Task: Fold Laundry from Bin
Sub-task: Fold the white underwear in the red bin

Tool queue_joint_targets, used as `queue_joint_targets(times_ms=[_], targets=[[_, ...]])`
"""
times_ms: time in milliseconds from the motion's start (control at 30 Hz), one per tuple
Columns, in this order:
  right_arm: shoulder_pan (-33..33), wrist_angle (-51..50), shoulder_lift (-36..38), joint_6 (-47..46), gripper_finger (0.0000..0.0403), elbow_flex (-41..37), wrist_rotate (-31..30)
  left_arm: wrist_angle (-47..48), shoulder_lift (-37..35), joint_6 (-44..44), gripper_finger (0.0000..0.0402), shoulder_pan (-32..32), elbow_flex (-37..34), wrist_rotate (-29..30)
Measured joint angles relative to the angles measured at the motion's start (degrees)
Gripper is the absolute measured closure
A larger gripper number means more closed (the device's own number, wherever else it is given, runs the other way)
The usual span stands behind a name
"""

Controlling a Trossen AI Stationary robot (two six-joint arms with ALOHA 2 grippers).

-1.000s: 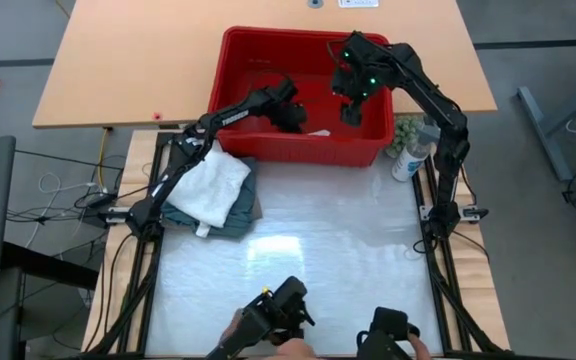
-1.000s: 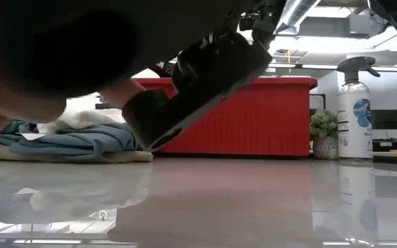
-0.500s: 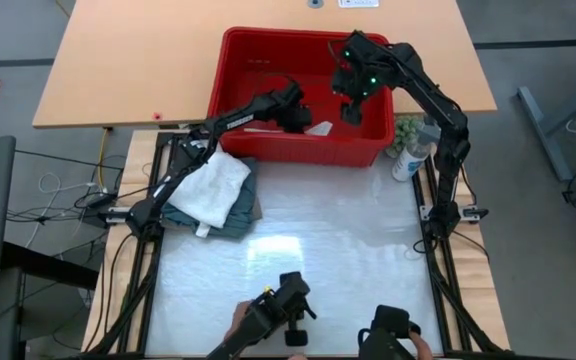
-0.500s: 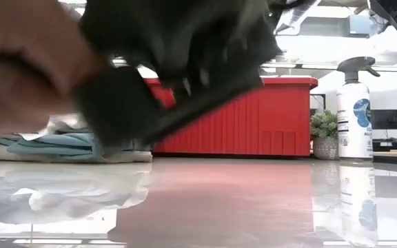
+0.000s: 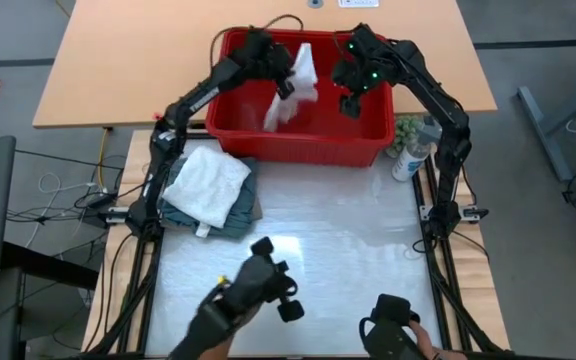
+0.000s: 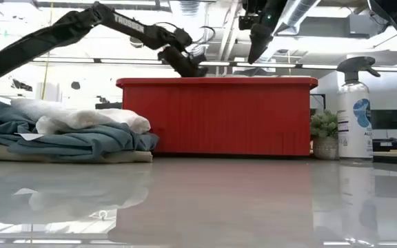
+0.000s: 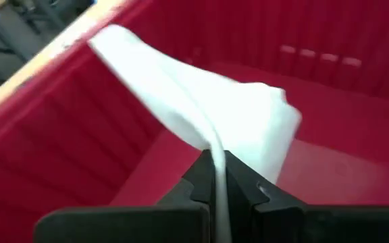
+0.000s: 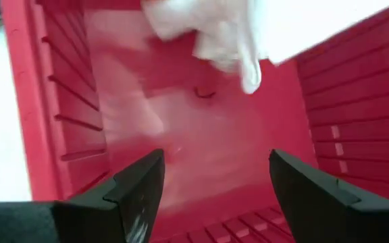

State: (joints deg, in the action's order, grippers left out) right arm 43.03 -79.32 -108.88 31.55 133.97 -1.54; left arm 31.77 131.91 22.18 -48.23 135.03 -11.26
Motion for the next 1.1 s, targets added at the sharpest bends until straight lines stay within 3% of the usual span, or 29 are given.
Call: queue_joint_targets(times_ms=[167, 400, 467, 633, 800, 967, 1100], targets=[[1.6, 2.4, 0.4, 0.0, 0.0113, 0.0, 0.0, -0.4, -5.4, -3.0, 0.0401, -0.3, -0.4, 0.1], [1.5, 4.2, 3.7, -0.4, 0.0113, 0.0, -0.1, -0.3, -21.6, -7.6, 0.0401, 1.3, 0.1, -3.4], [0.2, 4.6, 5.0, -1.8, 0.0113, 0.0, 1.6, 0.8, -24.7, -8.3, 0.0401, 2.2, -0.2, -5.6], [-4.6, 4.4, 8.4, -7.0, 0.0113, 0.0, 14.1, 1.9, -33.3, -14.4, 0.0401, 4.4, -0.1, -17.3], [-10.4, 2.1, 10.7, -11.2, 0.0113, 0.1, 15.1, 9.6, -39.2, -21.4, 0.0401, 8.2, -0.1, -23.1], [-16.0, -4.3, 12.4, -10.8, 0.0113, 0.1, 15.1, 21.8, -41.5, -23.7, 0.0401, 17.9, -0.3, -17.9], [-19.5, -10.2, 13.5, -12.3, 0.0113, -0.3, 15.0, 34.7, -41.3, -26.8, 0.0401, 28.2, -1.1, -3.2]])
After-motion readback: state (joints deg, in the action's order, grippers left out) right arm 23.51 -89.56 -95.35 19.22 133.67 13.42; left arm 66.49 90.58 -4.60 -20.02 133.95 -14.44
